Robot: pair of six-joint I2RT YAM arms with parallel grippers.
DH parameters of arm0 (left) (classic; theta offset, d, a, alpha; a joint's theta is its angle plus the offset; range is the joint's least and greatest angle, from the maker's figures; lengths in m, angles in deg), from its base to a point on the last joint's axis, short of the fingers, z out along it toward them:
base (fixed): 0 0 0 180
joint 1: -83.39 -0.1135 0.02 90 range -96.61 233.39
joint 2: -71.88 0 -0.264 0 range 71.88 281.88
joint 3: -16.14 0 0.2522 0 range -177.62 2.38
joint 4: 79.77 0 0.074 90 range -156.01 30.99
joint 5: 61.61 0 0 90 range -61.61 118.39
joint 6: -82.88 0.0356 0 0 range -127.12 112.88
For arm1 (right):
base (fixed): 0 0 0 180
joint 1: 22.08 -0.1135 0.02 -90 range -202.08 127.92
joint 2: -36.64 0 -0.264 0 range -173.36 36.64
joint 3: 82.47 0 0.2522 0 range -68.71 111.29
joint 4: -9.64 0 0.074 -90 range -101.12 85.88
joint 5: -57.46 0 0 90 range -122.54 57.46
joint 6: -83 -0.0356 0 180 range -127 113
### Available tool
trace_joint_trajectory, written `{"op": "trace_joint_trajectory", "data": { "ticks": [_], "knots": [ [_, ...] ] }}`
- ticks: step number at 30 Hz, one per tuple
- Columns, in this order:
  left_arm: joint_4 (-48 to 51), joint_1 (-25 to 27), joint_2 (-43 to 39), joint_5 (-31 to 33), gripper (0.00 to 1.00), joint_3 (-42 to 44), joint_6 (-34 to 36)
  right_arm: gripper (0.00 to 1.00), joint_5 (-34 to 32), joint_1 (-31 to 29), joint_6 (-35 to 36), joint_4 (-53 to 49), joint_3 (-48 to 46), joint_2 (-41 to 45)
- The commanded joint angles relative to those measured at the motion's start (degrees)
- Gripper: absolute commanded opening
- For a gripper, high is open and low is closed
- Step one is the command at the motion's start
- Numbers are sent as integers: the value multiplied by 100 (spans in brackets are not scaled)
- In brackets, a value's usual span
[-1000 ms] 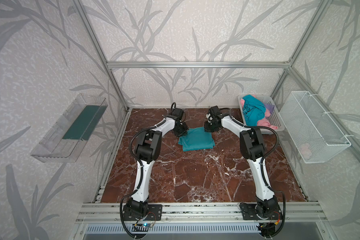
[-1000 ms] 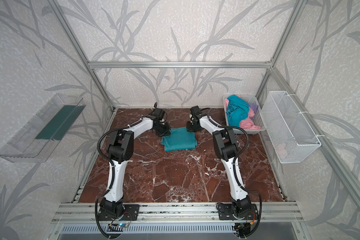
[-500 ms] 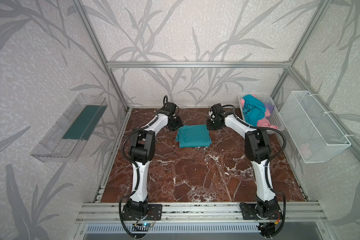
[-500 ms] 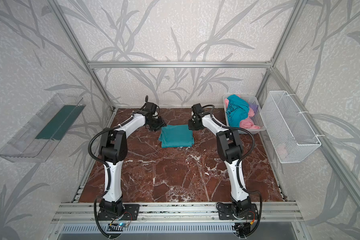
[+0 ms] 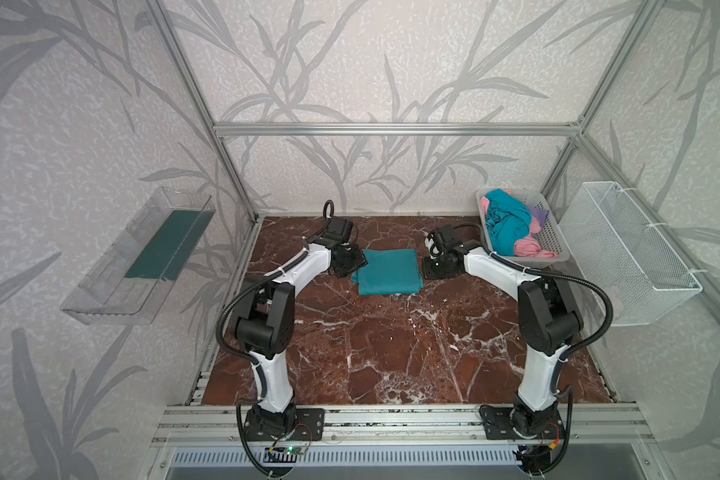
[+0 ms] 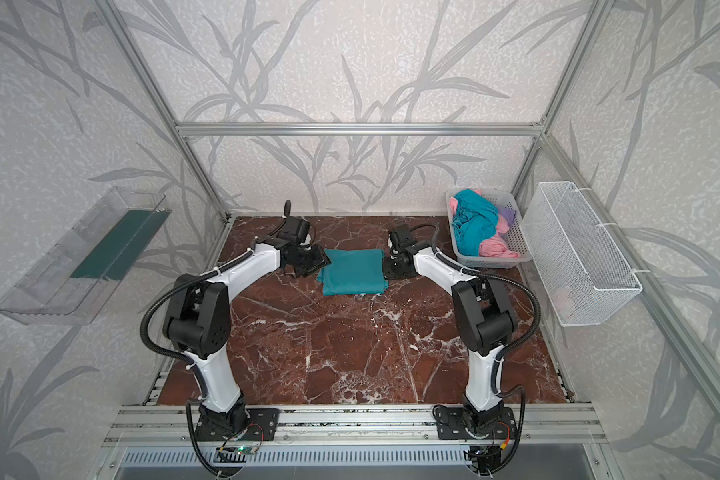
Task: Fold and stack the t-shirts
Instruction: 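Grasp the folded teal shirt with the left gripper while the right releases and withdraws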
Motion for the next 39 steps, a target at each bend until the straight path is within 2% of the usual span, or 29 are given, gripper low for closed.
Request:
{"op": "trace_joint_trajectory", "data": {
  "ticks": [1, 6, 9, 19, 28, 31, 34, 39],
  "knots": [
    [134, 384, 467, 180, 58, -543, 34, 14, 9, -19, -95, 115, -58, 265],
    [473, 602, 1075, 699, 60, -971, 114, 19, 5, -21, -89, 112, -125, 351],
    [676, 485, 1342, 935, 54, -1005, 146, 19, -74, -22, -46, 113, -130, 414],
    [911, -588, 1189, 1270, 51, -534, 400, 19, -103, -20, -25, 93, -147, 468],
    [991, -1811, 851, 1611, 51, -241, 562, 19, -104, -15, 63, -23, -111, 458],
    [1156, -1880, 620, 2026, 52, -296, 696, 19, -48, -22, 37, -1, -158, 501],
    [1331, -1850, 350, 2181, 55, -360, 743, 19, -21, -21, 37, -6, -226, 579],
    [1486, -1432, -176, 2387, 57, -232, 661, 20, -7, -20, 20, 63, -380, 794]
  ]
}}
